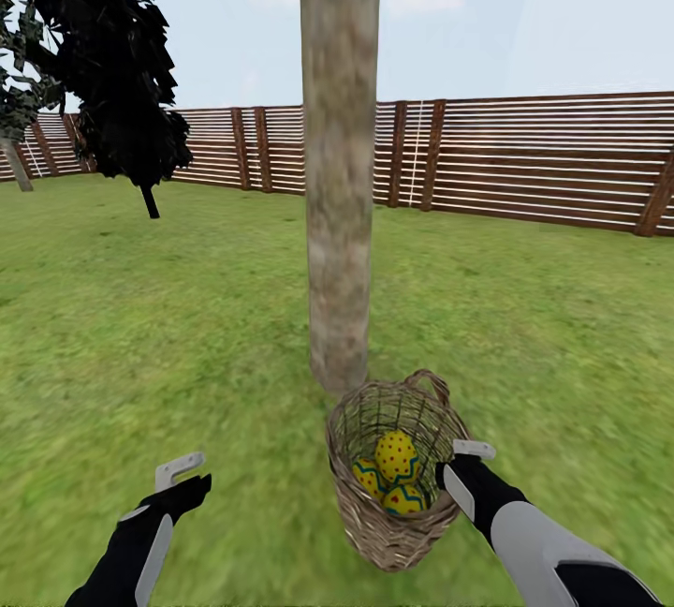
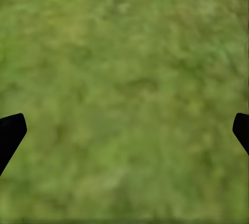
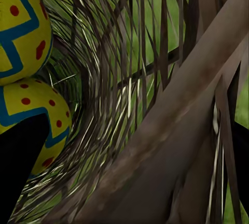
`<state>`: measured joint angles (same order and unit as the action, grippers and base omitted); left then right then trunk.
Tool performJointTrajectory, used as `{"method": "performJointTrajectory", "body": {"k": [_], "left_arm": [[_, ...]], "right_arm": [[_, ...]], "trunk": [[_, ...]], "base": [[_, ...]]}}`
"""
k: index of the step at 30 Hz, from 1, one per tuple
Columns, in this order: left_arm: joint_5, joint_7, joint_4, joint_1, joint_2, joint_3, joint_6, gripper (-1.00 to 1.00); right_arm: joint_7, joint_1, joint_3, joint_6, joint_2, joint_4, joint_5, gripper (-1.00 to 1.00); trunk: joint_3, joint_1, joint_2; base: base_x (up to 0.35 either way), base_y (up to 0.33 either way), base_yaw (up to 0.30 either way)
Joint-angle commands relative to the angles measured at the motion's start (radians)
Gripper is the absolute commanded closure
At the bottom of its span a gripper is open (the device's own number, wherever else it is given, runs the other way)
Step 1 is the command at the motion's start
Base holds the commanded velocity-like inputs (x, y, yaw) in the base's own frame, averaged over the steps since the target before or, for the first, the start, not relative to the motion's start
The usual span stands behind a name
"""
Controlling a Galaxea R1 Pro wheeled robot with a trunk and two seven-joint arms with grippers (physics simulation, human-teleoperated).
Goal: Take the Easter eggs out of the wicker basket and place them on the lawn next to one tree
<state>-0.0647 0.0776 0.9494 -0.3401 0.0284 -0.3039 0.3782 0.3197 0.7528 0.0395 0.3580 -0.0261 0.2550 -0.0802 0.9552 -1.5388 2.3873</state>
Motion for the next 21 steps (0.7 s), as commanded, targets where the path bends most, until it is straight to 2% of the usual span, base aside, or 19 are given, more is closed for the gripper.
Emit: {"method": "performJointTrajectory", "body": {"k": [1, 16, 21], "left_arm": [[-0.007, 0.003, 0.002, 0.0, 0.001, -0.001, 0.005, -1.0], [-0.006, 0.003, 0.002, 0.0, 0.001, -0.001, 0.005, -1.0], [-0.006, 0.003, 0.002, 0.0, 0.001, -0.001, 0.005, -1.0]], "right_arm": [[0.005, 0.0, 0.003, 0.002, 0.0, 0.003, -0.007, 1.0], [0.005, 0.0, 0.003, 0.003, 0.0, 0.003, -0.007, 1.0], [0.005, 0.0, 0.003, 0.003, 0.0, 0.003, -0.007, 1.0]], "trunk": [[0.004, -0.004, 0.008], [0.051, -0.061, 0.113], [0.07, -0.063, 0.114]], "base": [[0.0, 0.0, 0.0], [0.0, 0.0, 0.0], [0.0, 0.0, 0.0]]}}
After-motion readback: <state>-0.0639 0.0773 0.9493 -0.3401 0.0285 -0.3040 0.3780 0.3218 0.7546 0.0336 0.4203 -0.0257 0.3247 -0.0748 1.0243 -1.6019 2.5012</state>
